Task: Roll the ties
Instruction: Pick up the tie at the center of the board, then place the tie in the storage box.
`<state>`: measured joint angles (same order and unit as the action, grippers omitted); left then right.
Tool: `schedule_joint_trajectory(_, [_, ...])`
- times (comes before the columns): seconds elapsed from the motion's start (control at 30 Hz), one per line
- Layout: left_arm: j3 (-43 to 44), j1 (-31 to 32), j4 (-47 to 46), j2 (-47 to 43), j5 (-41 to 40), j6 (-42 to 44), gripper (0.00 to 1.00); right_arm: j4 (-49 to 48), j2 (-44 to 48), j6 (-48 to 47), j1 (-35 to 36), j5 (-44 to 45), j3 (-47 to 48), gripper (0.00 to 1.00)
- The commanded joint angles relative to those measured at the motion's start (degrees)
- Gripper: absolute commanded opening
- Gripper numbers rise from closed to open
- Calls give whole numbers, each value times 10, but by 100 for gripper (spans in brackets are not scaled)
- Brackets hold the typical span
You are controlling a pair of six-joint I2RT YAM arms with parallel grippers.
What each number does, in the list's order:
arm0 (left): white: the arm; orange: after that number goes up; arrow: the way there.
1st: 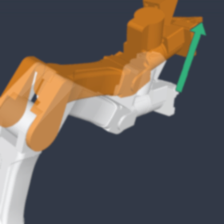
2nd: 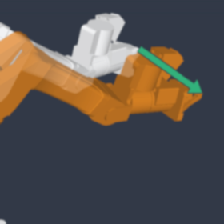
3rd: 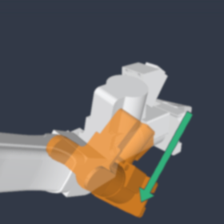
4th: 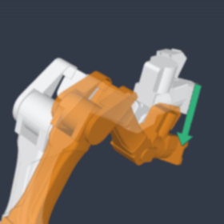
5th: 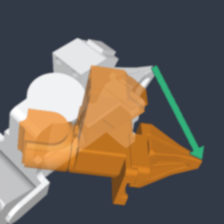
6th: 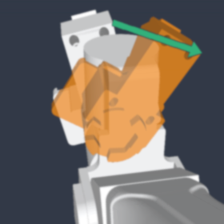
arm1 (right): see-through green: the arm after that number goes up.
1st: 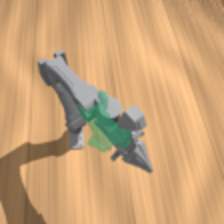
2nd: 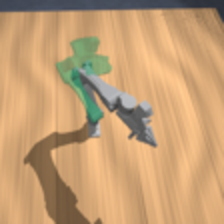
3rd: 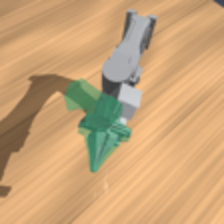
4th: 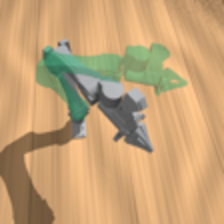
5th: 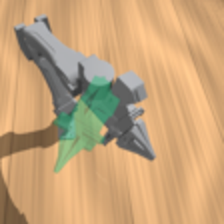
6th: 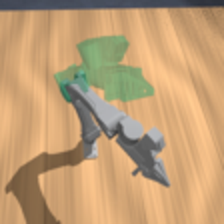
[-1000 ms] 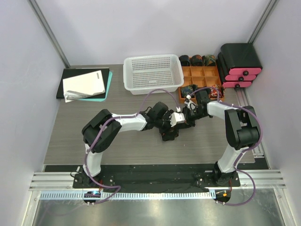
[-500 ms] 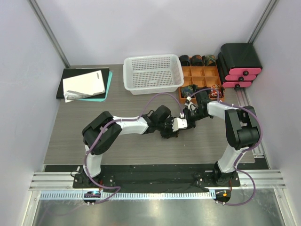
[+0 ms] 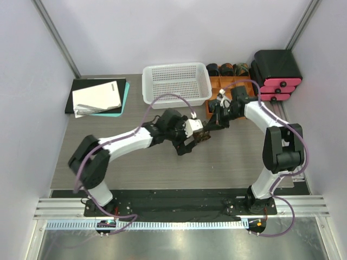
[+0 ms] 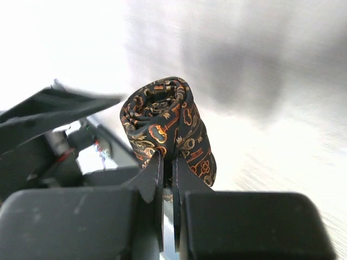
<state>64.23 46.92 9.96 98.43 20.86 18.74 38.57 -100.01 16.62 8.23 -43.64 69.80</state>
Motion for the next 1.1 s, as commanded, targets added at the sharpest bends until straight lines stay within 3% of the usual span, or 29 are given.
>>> schedule_joint_trajectory(0.0, [29,-6,92,-97,23,-34,100,77,54,-72,-37,72,122,1])
schedule_joint_trajectory(0.13, [39,-11,112,-133,-1,-66,100,109,37,-103,-65,179,239,1])
schedule_joint_trajectory(0.33, [45,-17,114,-137,-28,-107,100,78,-37,-141,-73,388,373,1])
schedule_joint_trajectory(0.47, [43,-17,110,-134,-44,-124,100,55,-99,-156,-75,461,439,1])
schedule_joint_trajectory(0.7, [35,-17,112,-139,-67,-126,100,39,-214,-188,-96,544,542,1])
schedule_joint_trajectory(1.07, [6,-17,108,-148,-82,-116,100,19,-323,-197,-105,573,627,1])
